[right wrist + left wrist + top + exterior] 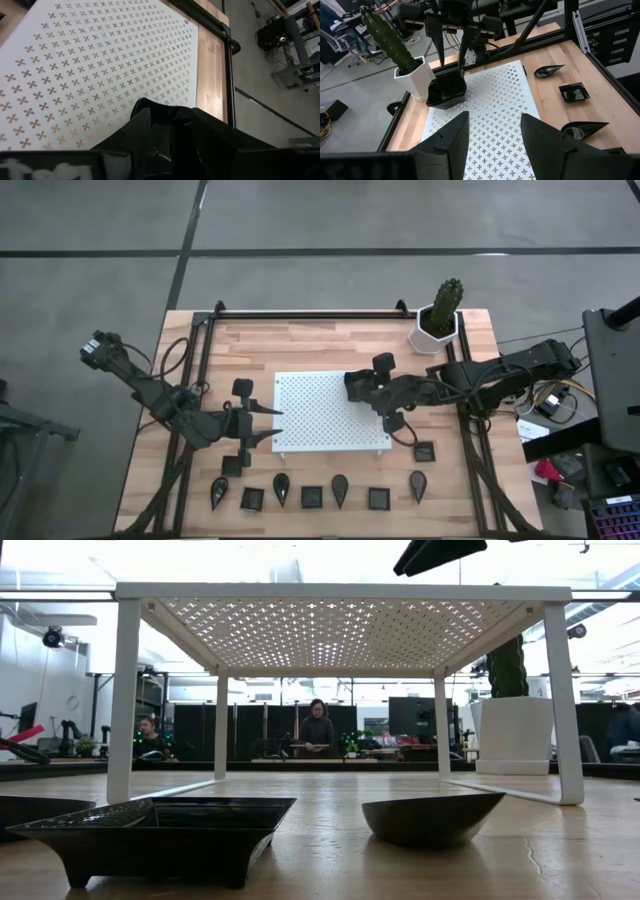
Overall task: Pick & Place Mini shaped plates
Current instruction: Put the square plate on the shelf
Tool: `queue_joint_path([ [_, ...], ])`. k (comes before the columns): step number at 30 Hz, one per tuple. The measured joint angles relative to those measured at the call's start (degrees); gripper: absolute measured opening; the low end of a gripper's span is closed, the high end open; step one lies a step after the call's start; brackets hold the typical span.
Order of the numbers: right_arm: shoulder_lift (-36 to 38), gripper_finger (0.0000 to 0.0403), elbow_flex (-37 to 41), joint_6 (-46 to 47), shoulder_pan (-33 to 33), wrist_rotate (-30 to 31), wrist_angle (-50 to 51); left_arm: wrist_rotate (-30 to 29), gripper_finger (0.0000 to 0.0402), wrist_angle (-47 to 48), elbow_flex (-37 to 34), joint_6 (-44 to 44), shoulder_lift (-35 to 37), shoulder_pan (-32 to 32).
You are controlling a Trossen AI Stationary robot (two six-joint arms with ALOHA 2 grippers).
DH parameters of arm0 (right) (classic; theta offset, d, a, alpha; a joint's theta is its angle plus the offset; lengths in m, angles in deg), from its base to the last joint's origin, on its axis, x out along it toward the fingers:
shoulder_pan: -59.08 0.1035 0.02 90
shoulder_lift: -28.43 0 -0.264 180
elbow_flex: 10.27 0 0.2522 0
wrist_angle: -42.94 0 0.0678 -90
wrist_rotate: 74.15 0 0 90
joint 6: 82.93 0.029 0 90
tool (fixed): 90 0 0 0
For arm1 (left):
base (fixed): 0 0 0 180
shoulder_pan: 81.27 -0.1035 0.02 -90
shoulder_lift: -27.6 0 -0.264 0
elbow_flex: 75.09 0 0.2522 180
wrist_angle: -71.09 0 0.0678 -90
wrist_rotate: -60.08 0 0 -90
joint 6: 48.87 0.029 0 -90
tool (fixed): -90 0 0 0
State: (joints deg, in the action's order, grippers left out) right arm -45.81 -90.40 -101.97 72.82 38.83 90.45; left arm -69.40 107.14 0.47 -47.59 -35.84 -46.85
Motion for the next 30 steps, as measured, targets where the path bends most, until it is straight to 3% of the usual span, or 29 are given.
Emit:
queue_joint_path([
  [14, 0.0, 0.0123, 0.0, 4.4, 0.2, 1.1, 0.5, 0.0, 0.0177, 0.2, -0.2, -0.3, 0.0, 0.0],
  [19, 0.0, 0.0093, 0.0, 6.9, 0.7, 1.2, 0.5, 0.1, 0.0177, 0.9, -0.3, -2.6, -0.2, 0.0],
  [25, 0.4, 0.0019, 0.0, 8.6, 3.5, 1.0, 1.6, 3.5, 0.0177, 3.1, -0.3, -7.2, -0.2, 1.0],
  [30, 1.2, 0.0009, 0.0, 11.0, 6.9, 1.1, 1.5, 7.1, 0.0177, 3.1, -0.3, -10.5, -0.3, 1.1],
])
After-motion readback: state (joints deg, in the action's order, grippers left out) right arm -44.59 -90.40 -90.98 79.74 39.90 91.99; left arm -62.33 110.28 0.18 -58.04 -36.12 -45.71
